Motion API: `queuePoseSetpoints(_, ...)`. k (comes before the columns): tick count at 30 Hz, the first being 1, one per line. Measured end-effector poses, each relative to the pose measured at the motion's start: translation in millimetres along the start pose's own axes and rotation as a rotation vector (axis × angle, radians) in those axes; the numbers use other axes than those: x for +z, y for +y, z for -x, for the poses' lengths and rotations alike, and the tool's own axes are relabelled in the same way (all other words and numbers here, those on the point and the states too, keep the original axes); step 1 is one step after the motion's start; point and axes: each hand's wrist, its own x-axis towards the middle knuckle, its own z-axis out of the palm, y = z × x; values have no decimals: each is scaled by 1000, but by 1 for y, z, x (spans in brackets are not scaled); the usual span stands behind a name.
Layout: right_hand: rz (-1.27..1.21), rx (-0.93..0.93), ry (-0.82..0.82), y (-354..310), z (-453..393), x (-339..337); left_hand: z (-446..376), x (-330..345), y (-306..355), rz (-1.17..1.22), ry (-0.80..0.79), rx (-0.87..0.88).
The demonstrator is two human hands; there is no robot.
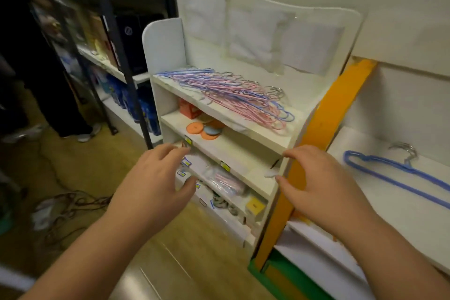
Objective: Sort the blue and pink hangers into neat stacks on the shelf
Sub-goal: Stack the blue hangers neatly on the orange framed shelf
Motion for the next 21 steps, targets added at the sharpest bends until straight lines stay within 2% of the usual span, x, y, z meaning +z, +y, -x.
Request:
queuePoseSetpoints(4,54,-26,-30,-20,-46,22,-35,8,-34,-42,9,-26)
queuePoseSetpoints(11,50,-54,12,-28,-156,66,-142,22,-80,-124,13,-15)
queuePoseSetpoints(16,62,-30,-2,-30,-236,86,-218,36,-110,-171,-50,-19)
queuePoseSetpoints(21,101,14,-51,-32,-293,102,-288,59,-138,-114,-130,33)
